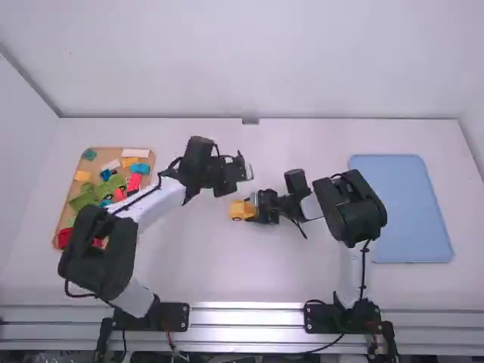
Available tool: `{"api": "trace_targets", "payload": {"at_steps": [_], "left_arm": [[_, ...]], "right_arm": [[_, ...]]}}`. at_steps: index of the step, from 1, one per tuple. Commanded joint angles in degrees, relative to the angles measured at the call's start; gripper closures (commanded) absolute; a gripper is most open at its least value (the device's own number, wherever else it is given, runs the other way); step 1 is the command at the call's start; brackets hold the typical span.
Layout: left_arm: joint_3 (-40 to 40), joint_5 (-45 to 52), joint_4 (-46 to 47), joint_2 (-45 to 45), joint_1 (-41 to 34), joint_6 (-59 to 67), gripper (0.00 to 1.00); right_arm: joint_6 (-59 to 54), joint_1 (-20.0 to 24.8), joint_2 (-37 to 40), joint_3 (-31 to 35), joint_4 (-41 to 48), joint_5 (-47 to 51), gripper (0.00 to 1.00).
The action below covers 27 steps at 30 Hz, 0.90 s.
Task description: Assemble lego blocks to make yellow taxi
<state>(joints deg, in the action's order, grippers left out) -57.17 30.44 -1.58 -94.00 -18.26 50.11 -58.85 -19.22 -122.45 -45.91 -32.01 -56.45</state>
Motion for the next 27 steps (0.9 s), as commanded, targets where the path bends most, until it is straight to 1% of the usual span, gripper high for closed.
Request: {"api": "trace_targets", "payload": {"at_steps": [1, 2, 4, 7, 11, 12, 13, 14, 15, 16, 17, 21, 23, 25, 26, 27], "left_arm": [[0.1, -3.1, -0.4, 0.3, 0.3, -7.1, 0.96], [0.2, -3.1, -0.5, 0.3, 0.3, -7.4, 0.95], [0.9, -3.1, -0.1, 0.3, 0.3, -7.5, 0.89], [1.8, -3.7, 0.0, 0.3, 0.3, -7.3, 0.91], [2.1, -9.4, 1.4, 1.0, 0.3, -10.6, 0.88], [2.1, -10.6, 1.6, 1.2, 0.3, -11.8, 0.84], [2.1, -11.5, 1.7, 1.5, 0.3, -13.0, 0.71], [2.1, -12.6, 1.7, 1.7, 0.3, -13.8, 0.27], [2.1, -13.6, 1.8, 2.1, 0.3, -14.9, 0.01], [2.1, -13.7, 1.8, 2.4, 0.3, -15.2, 0.01], [2.1, -13.6, 2.0, 2.9, 0.3, -15.2, 0.01], [2.1, -14.6, 2.2, 4.9, 0.8, -16.9, 0.01], [2.1, -18.4, 2.2, 7.0, 1.5, -20.9, 0.01], [2.1, -20.2, 2.2, 7.8, 2.0, -23.2, 0.01], [2.1, -22.4, 2.7, 8.9, 2.9, -26.6, 0.01], [2.1, -23.3, 3.3, 9.7, 3.4, -27.8, 0.01]], "right_arm": [[3.7, 0.2, -0.9, -1.0, -0.3, 1.2, 0.37], [3.7, 0.2, -0.9, -1.0, -0.3, 1.2, 0.36], [3.4, 0.1, -0.9, -1.0, -0.3, 1.2, 0.35], [3.4, 0.0, -0.9, -1.0, -0.1, 1.0, 0.33], [3.1, 0.5, -0.9, -0.9, 1.9, 1.0, 0.29], [3.1, 0.5, -0.9, -1.0, 2.7, 0.9, 0.27], [3.2, 0.5, -0.9, -1.0, 2.9, 0.9, 0.24], [3.6, 0.5, -0.9, -0.9, 2.8, 0.7, 0.19], [3.5, 0.5, -0.9, -0.9, 2.9, 0.7, 0.09], [3.6, 0.5, -0.8, -0.9, 2.9, 0.8, 0.04], [3.8, 0.5, -0.7, -1.0, 2.9, 0.8, 0.02], [9.4, 0.9, 1.3, -1.0, 3.1, 1.1, 0.02], [12.7, 2.2, 4.9, -0.9, 6.6, 1.2, 0.02], [12.5, 2.9, 6.7, -1.0, 9.0, 1.2, 0.02], [12.3, 4.0, 9.8, -1.0, 12.9, 1.6, 0.02], [12.7, 4.6, 11.8, -1.0, 14.8, 2.4, 0.02]]}}
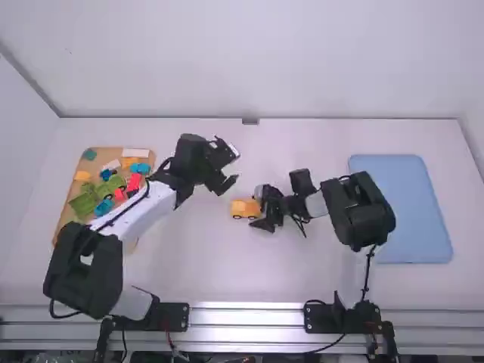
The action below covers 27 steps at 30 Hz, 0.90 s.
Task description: Assemble lego blocks to make yellow taxi
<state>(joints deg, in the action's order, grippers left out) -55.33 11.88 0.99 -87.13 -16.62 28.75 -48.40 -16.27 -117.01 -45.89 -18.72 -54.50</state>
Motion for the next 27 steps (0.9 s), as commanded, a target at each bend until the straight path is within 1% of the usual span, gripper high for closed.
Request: {"api": "trace_targets", "payload": {"at_steps": [1, 3, 4, 8, 11, 14, 16, 18, 20, 21, 23, 24, 25, 26, 27], "left_arm": [[0.3, -5.4, 1.3, 3.4, 2.2, -7.2, 0.01], [0.3, -5.4, 3.0, 4.8, 3.2, -8.5, 0.01], [0.3, -5.3, 4.2, 5.8, 4.1, -9.8, 0.01], [0.4, -5.4, 6.2, 7.5, 6.4, -12.8, 0.01], [1.7, -5.3, 5.7, 8.3, 8.5, -13.2, 0.01], [4.0, -5.3, 3.0, 9.0, 11.0, -17.4, 0.01], [6.1, -5.3, 1.1, 10.1, 13.7, -20.5, 0.01], [8.0, -5.3, 0.0, 11.8, 16.6, -23.6, 0.01], [10.2, -5.3, 0.4, 15.3, 20.8, -27.4, 0.01], [10.3, -5.3, 0.5, 15.6, 21.1, -27.6, 0.01], [11.1, -5.4, 2.8, 19.3, 23.8, -28.0, 0.01], [11.4, -5.4, 4.0, 21.7, 24.9, -27.2, 0.01], [11.4, -5.4, 4.0, 21.9, 25.0, -27.1, 0.01], [11.5, -5.6, 4.9, 24.1, 25.7, -26.0, 0.01], [11.6, -5.5, 5.0, 25.0, 25.8, -25.5, 0.01]], "right_arm": [[3.0, 2.2, 8.0, -1.0, 3.2, 1.3, 0.02], [6.3, 3.3, 12.0, -1.0, 6.1, 3.1, 0.02], [9.2, 4.1, 15.3, -1.0, 7.1, 4.1, 0.02], [14.1, 4.5, 20.2, -1.0, 5.5, 4.4, 0.02], [17.8, 3.4, 21.1, -1.0, -0.6, 4.9, 0.02], [20.2, 1.4, 21.0, -1.0, -6.3, 4.9, 0.02], [19.8, -0.3, 21.0, -1.1, -8.5, 4.9, 0.02], [19.3, -1.8, 21.0, -2.1, -8.6, 4.9, 0.02], [20.2, -3.7, 21.0, -5.5, -5.8, 4.9, 0.02], [20.2, -3.9, 21.0, -6.1, -5.1, 4.8, 0.02], [19.8, -5.3, 21.0, -10.6, 0.1, 4.9, 0.02], [19.4, -6.4, 21.0, -13.9, 4.0, 4.9, 0.02], [19.4, -6.6, 21.0, -14.6, 5.0, 4.9, 0.02], [18.3, -7.8, 21.0, -17.6, 8.7, 4.9, 0.02], [17.8, -8.6, 21.0, -19.2, 10.6, 4.9, 0.02]]}}
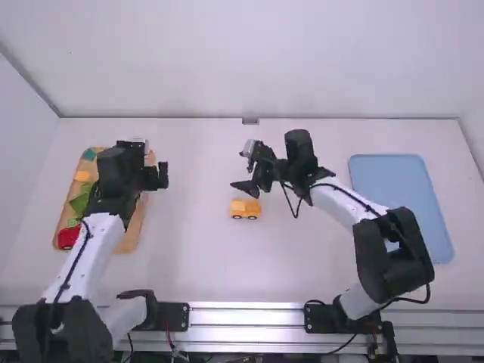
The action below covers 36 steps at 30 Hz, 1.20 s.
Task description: Assemble lego blocks to make yellow taxi
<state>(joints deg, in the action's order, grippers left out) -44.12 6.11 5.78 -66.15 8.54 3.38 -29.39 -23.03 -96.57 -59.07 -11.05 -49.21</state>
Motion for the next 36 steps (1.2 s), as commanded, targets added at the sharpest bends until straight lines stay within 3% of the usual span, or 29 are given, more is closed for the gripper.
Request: {"api": "trace_targets", "payload": {"at_steps": [1, 5, 9, 19, 29, 32, 36], "left_arm": [[0.4, 0.3, 0.3, 4.5, 0.7, 0.1, 0.01], [0.4, -3.6, -0.3, 6.0, 0.7, -2.2, 0.01], [0.4, -17.2, -0.1, 6.1, 0.8, -8.4, 0.01], [0.3, -35.8, 12.3, 11.7, 2.7, -28.0, 0.01], [0.4, -28.3, 16.7, 13.3, 18.4, -28.0, 0.01], [0.2, -15.2, 13.1, 11.5, 24.4, -23.1, 0.01], [-1.6, -7.8, 10.1, 8.6, 25.9, -23.5, 0.01]], "right_arm": [[-1.4, -2.2, 0.5, -6.6, 3.7, -0.4, 0.02], [-1.9, -5.7, -0.4, -11.6, 7.2, 1.4, 0.02], [0.6, -8.6, -1.9, -15.0, 7.1, 2.6, 0.02], [0.9, -12.9, -11.9, -28.0, 14.3, 2.6, 0.02], [-0.4, -13.5, -17.8, -34.9, 16.1, -3.5, 0.02], [-0.7, -13.5, -18.2, -35.1, 16.0, -3.5, 0.02], [-0.6, -13.4, -18.2, -35.1, 15.8, -3.4, 0.02]]}}
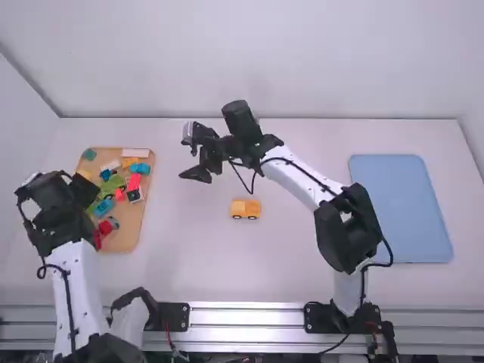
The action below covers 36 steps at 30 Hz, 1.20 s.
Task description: Assemble lego blocks to make yellow taxi
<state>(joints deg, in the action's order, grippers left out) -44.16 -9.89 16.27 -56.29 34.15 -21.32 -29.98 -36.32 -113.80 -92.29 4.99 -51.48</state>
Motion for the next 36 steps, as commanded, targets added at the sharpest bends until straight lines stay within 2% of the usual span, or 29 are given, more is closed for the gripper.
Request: {"api": "trace_targets", "payload": {"at_steps": [1, 4, 10, 15, 16, 19, 20, 22, 26, 30, 34, 36], "left_arm": [[-2.7, 9.6, -1.6, -3.0, -0.2, 1.2, 0.02], [-5.6, 10.1, -2.9, -6.7, -1.9, 1.2, 0.01], [-18.7, 7.9, 1.4, -18.8, -6.6, 1.3, 0.01], [-40.2, 7.3, 17.4, -35.3, -6.8, 1.7, 0.00], [-41.0, 7.3, 18.1, -36.0, -6.8, 1.7, 0.00], [-58.6, 7.3, 31.0, -49.6, -5.9, 1.8, 0.00], [-60.1, 7.3, 32.1, -50.8, -5.8, 1.8, 0.00], [-70.9, 7.4, 38.9, -59.5, -4.8, 1.8, 0.01], [-82.7, 7.5, 45.7, -70.4, -3.8, 1.4, 0.01], [-88.6, 7.4, 48.6, -78.3, -2.4, 0.1, 0.02], [-87.9, 7.4, 46.8, -82.6, -0.3, -3.0, 0.10], [-87.3, 7.6, 46.2, -83.9, 0.6, -3.6, 0.11]], "right_arm": [[-0.1, -0.1, -1.0, -1.9, -0.2, -1.2, 0.02], [-0.1, -0.1, -1.0, -1.9, -0.2, -1.2, 0.02], [-0.5, 0.0, -1.0, -1.8, -0.2, -0.8, 0.02], [-0.4, 0.0, -1.0, -1.8, 0.1, 1.9, 0.02], [-0.4, 0.0, -1.0, -1.8, 0.2, 2.3, 0.02], [-0.5, 0.0, -1.0, -1.8, 1.5, 4.7, 0.02], [-0.5, 0.0, -1.0, -1.8, 1.6, 4.9, 0.02], [-0.6, 0.0, -1.0, -1.8, 2.5, 5.2, 0.02], [-2.0, 0.0, -1.0, -1.8, 4.0, 5.3, 0.02], [-1.9, 0.1, -1.0, -1.8, 4.5, 5.3, 0.02], [-2.0, 0.0, -1.0, -1.8, 4.7, 5.3, 0.02], [-2.0, 0.0, -1.0, -1.8, 4.7, 5.3, 0.01]]}}
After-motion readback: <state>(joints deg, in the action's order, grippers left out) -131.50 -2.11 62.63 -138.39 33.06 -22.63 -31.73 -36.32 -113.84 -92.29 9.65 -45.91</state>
